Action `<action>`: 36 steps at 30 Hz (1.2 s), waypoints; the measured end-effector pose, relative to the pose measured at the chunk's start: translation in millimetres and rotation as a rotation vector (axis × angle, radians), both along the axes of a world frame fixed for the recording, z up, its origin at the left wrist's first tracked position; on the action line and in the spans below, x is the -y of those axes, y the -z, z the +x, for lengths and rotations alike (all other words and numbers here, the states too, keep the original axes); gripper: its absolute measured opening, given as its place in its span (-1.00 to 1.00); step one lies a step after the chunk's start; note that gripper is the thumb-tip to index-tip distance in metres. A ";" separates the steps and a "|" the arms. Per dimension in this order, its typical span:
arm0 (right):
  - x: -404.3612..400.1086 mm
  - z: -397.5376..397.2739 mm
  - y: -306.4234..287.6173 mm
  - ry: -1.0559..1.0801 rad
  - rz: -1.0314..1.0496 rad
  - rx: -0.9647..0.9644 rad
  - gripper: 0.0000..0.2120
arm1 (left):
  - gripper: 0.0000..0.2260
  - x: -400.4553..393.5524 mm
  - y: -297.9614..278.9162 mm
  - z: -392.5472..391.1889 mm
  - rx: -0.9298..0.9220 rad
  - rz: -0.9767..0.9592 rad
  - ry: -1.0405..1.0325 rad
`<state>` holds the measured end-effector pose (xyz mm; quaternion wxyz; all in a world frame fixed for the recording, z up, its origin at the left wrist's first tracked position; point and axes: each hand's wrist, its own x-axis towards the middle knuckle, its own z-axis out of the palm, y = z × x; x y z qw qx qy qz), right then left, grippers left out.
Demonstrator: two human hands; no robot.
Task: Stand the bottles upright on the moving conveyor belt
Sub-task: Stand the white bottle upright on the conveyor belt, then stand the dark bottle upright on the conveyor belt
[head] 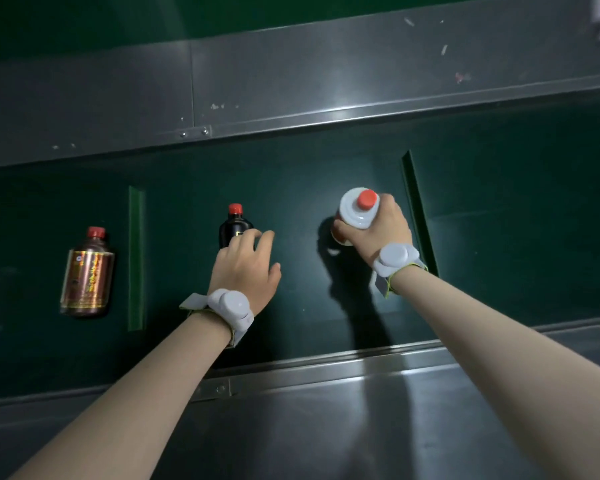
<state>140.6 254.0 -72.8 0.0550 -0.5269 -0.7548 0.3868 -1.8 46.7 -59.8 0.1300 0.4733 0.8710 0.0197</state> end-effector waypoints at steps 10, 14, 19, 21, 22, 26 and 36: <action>23.9 1.8 -18.9 0.030 -0.056 0.025 0.12 | -0.47 0.1 -8.6 -9.7 0.008 -0.122 -0.123; 38.9 0.3 -39.5 -0.134 0.372 0.045 -0.03 | -0.44 -1.4 -10.2 -13.7 0.007 -0.200 -0.168; 70.7 -18.3 -48.8 -0.449 0.568 -0.051 -0.33 | -0.24 1.7 4.0 -13.0 0.089 -0.211 -0.339; 83.5 -23.6 -43.8 -0.531 0.504 -0.066 -0.43 | -0.13 3.4 17.2 -15.7 0.119 -0.243 -0.412; 89.2 -24.8 -39.0 -0.573 0.479 -0.051 -0.48 | -0.09 4.6 25.0 -17.8 0.150 -0.253 -0.459; 106.0 -22.3 -16.4 -0.709 0.359 0.071 -0.65 | -0.11 10.2 51.0 -32.2 0.335 -0.244 -0.692; 121.0 -23.5 -27.8 -0.775 0.267 0.177 -0.66 | -0.15 34.7 40.3 -43.1 0.434 0.264 -0.851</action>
